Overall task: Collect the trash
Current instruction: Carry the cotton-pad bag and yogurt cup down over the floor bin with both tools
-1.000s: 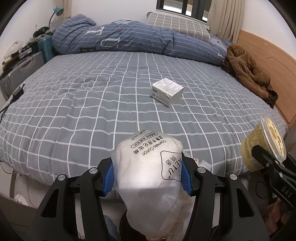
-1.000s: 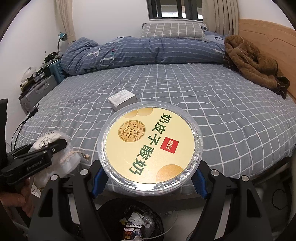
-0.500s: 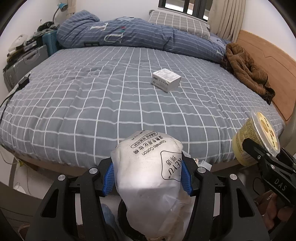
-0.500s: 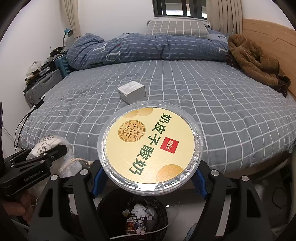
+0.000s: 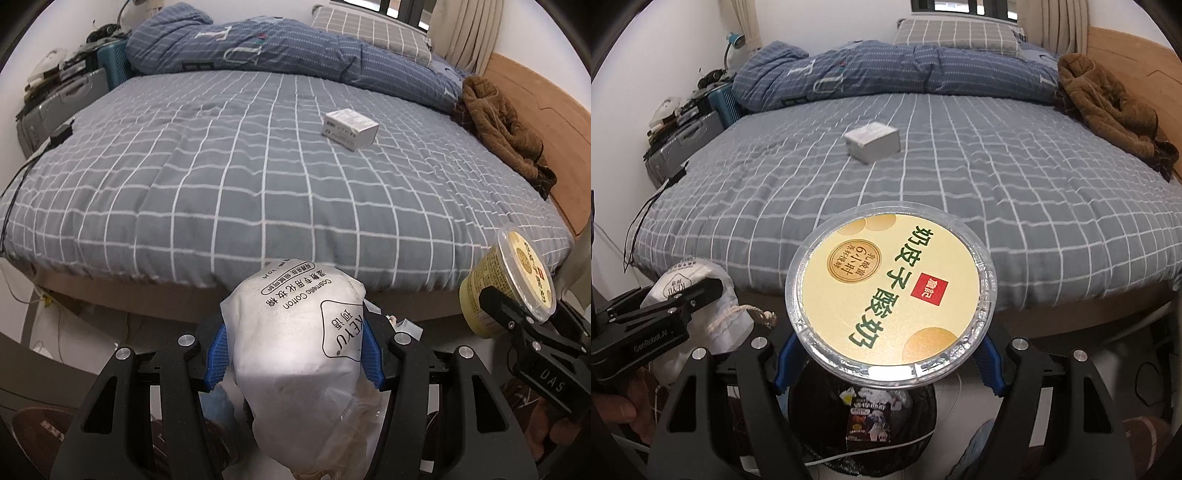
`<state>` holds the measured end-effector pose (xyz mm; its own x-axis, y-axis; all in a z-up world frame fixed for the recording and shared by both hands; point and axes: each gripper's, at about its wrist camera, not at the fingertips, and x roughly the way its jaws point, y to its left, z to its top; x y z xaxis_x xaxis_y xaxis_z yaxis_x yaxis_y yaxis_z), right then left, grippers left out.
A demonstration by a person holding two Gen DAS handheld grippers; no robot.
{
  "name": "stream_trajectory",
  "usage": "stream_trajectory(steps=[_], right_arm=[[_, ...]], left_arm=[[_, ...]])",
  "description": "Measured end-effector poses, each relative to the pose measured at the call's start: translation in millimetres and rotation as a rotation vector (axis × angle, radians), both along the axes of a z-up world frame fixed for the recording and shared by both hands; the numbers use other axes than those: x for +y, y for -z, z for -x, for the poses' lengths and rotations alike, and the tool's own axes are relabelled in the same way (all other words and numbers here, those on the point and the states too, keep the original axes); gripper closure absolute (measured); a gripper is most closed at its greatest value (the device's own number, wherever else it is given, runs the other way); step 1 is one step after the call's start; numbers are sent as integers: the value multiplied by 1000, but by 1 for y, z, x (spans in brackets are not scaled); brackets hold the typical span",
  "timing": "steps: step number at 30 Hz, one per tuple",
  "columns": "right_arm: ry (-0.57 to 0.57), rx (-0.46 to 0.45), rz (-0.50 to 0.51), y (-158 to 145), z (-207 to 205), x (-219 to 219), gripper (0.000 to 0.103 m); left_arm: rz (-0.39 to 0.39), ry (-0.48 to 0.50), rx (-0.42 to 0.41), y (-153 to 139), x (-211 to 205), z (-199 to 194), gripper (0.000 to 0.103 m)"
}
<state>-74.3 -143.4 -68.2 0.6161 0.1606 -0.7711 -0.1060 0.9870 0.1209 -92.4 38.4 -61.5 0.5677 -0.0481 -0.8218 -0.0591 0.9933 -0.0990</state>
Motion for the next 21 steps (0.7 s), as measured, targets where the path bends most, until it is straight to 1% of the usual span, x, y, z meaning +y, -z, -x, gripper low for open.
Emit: stream_trajectory(steps=[4,9,14,18,21], right_arm=[[-5,28,8,8,8,3,31],[-11,53,24,18,15,3,31],[-15,99,31,39,16,4,31],[-22,136,40,57,14,8,31],[-31,171,37,73,12,12,31]], left_arm=[[9,-13,30,8,6,12,47],[12,-18,72,28,12,21,47],[3,-23,99,47,16,21,47],[25,-20,146,69,20,18,47],[22,-15,154,80,21,15,47]])
